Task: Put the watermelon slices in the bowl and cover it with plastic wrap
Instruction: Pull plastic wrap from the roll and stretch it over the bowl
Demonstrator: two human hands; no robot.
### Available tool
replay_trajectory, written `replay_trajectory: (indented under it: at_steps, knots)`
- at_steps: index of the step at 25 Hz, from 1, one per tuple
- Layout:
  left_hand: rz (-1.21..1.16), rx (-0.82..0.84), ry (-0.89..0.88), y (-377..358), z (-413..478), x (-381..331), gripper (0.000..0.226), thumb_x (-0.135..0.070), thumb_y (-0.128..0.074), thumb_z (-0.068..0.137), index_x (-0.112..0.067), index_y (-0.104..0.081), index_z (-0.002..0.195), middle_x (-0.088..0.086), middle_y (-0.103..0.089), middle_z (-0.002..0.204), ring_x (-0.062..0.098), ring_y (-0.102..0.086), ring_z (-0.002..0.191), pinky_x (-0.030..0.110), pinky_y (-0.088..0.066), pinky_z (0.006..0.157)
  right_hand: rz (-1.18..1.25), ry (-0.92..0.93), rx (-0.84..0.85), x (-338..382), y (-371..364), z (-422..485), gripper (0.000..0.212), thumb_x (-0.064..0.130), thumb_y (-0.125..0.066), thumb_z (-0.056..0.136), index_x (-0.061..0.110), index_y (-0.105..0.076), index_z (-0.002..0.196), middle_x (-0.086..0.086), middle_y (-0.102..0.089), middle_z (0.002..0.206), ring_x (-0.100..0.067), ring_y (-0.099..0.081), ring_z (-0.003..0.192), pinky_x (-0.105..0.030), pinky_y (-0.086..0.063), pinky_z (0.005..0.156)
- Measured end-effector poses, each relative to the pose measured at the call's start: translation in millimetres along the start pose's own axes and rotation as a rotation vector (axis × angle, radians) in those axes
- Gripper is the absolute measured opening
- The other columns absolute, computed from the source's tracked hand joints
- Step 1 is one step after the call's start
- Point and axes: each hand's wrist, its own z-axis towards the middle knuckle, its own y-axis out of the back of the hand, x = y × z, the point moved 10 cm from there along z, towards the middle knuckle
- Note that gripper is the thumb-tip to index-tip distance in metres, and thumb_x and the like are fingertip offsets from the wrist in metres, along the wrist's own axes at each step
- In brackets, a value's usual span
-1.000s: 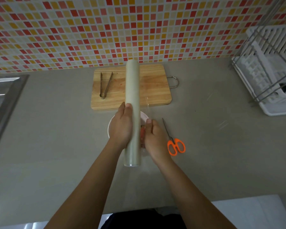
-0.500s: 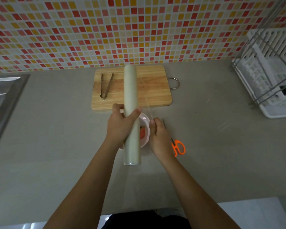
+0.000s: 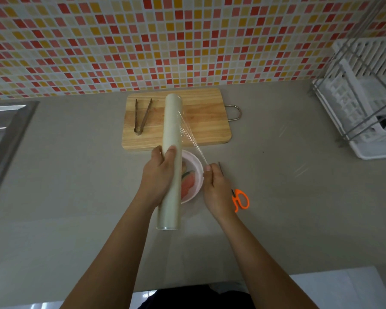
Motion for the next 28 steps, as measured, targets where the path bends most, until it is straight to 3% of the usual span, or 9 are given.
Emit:
replay_trajectory:
  at_steps: [4, 8, 10, 13, 15, 18, 21, 24, 28]
  knots:
    - [0.066, -0.075, -0.004, 6.6, 3.6, 4.9, 0.041, -0.059, -0.039, 0.09, -0.02, -0.044, 0.103, -0.013, -0.054, 0.081, 0.004, -0.054, 0.074, 0.028, -0.04, 0.06, 0.02, 0.011, 0.003, -4.8, 0.9, -1.3, 0.028, 0.02, -0.034, 0.097, 0.014, -0.041, 0.071, 0.002, -0.045, 0.056, -0.01, -0.042, 0.051, -0.021, -0.028, 0.048]
    - [0.203, -0.152, -0.044, 3.4, 0.7, 0.4, 0.036, -0.052, -0.039, 0.093, -0.016, -0.039, 0.095, -0.011, -0.047, 0.073, 0.019, -0.05, 0.073, 0.033, -0.036, 0.066, 0.058, -0.056, 0.026, -17.6, -2.5, 6.3, 0.028, 0.021, -0.036, 0.096, 0.014, -0.042, 0.07, 0.003, -0.046, 0.059, -0.009, -0.042, 0.055, -0.021, -0.029, 0.049]
    - [0.211, -0.17, -0.043, 1.9, -0.1, 0.7, 0.037, -0.051, -0.041, 0.093, -0.015, -0.039, 0.094, -0.003, -0.052, 0.078, 0.026, -0.052, 0.08, 0.037, -0.04, 0.074, 0.117, -0.137, 0.035, -30.0, -5.8, 8.3, 0.026, 0.024, -0.037, 0.096, 0.014, -0.046, 0.073, 0.002, -0.051, 0.064, -0.009, -0.045, 0.059, -0.017, -0.033, 0.052]
    - [0.194, -0.199, -0.072, 1.5, -1.7, -2.6, 0.037, -0.047, -0.045, 0.093, -0.01, -0.041, 0.095, 0.008, -0.057, 0.09, 0.032, -0.058, 0.087, 0.039, -0.044, 0.075, 0.22, -0.259, 0.085, -47.7, -19.9, 5.9, 0.028, 0.03, -0.036, 0.096, 0.011, -0.053, 0.085, -0.004, -0.057, 0.079, -0.013, -0.051, 0.071, -0.028, -0.042, 0.067]
    - [0.213, -0.224, -0.091, 1.6, -2.4, -5.1, 0.039, -0.044, -0.047, 0.093, -0.005, -0.044, 0.1, 0.016, -0.055, 0.102, 0.035, -0.056, 0.092, 0.04, -0.045, 0.078, 0.234, -0.256, 0.061, -51.1, -22.3, 5.6, 0.031, 0.031, -0.036, 0.097, 0.007, -0.054, 0.09, -0.007, -0.059, 0.085, -0.013, -0.054, 0.076, -0.026, -0.043, 0.072]
    - [0.222, -0.229, -0.074, 2.6, -0.1, -2.3, 0.042, -0.045, -0.048, 0.092, -0.005, -0.046, 0.104, 0.015, -0.049, 0.109, 0.033, -0.053, 0.093, 0.04, -0.045, 0.081, 0.25, -0.211, -0.043, -51.6, -16.9, 5.1, 0.029, 0.026, -0.037, 0.097, 0.008, -0.051, 0.079, -0.006, -0.055, 0.074, -0.008, -0.05, 0.065, -0.01, -0.038, 0.061]
    - [0.216, -0.221, -0.066, 2.6, 0.9, 1.1, 0.039, -0.048, -0.046, 0.092, -0.009, -0.043, 0.099, 0.006, -0.044, 0.104, 0.027, -0.049, 0.087, 0.036, -0.039, 0.077, 0.254, -0.196, -0.118, -59.1, -13.4, 3.6, 0.03, 0.019, -0.036, 0.098, 0.006, -0.043, 0.072, -0.012, -0.046, 0.067, -0.018, -0.044, 0.065, -0.028, -0.037, 0.066]
    - [0.228, -0.225, -0.071, 3.3, 0.9, 1.7, 0.036, -0.048, -0.046, 0.092, -0.012, -0.042, 0.097, 0.004, -0.043, 0.103, 0.022, -0.045, 0.083, 0.034, -0.035, 0.074, 0.126, -0.192, -0.156, -61.6, -6.8, 7.5, 0.031, 0.023, -0.034, 0.098, 0.006, -0.047, 0.075, -0.007, -0.051, 0.064, -0.021, -0.049, 0.063, -0.029, -0.033, 0.061]
    - [0.231, -0.225, -0.068, 2.2, 3.0, 2.3, 0.043, -0.048, -0.046, 0.092, -0.007, -0.046, 0.102, 0.008, -0.047, 0.107, 0.023, -0.047, 0.085, 0.035, -0.039, 0.075, 0.172, -0.14, -0.152, -31.9, 2.6, 44.8, 0.036, 0.028, -0.032, 0.098, 0.006, -0.06, 0.094, -0.009, -0.067, 0.089, -0.02, -0.06, 0.083, -0.027, -0.041, 0.073]
